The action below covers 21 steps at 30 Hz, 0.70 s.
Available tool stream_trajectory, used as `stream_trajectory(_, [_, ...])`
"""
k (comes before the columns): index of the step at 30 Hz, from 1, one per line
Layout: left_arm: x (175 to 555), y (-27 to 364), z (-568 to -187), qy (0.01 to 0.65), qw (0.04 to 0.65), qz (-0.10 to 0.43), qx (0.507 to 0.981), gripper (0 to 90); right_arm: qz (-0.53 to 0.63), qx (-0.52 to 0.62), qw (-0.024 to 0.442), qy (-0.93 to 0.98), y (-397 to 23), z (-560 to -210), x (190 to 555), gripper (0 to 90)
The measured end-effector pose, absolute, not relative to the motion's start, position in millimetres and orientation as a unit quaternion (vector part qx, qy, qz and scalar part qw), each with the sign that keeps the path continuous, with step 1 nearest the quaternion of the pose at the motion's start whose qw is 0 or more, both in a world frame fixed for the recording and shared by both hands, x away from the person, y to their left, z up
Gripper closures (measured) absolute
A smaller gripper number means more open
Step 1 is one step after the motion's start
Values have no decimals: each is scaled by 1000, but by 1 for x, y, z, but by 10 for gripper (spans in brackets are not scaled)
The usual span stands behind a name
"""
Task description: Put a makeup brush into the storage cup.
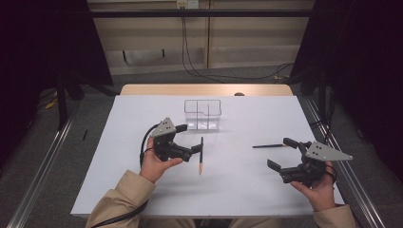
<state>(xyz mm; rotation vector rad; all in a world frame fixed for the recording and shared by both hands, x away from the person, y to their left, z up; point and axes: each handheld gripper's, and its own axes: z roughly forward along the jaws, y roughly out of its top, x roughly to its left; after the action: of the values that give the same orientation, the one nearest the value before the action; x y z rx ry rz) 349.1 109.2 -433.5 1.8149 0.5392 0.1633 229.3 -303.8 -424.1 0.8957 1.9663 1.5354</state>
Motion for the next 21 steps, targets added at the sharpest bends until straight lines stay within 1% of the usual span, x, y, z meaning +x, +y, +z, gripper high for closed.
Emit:
stream_trajectory(8, [358,102,-431,272,506,56,817,5,561,326,240,722,-303,-425,229,22])
stream_trajectory(18, [364,84,-425,292,419,51,858,5,560,325,239,724,-302,-425,229,22])
stream_trajectory(21, [365,75,-425,294,382,45,875,5,560,324,240,724,-302,-425,230,22])
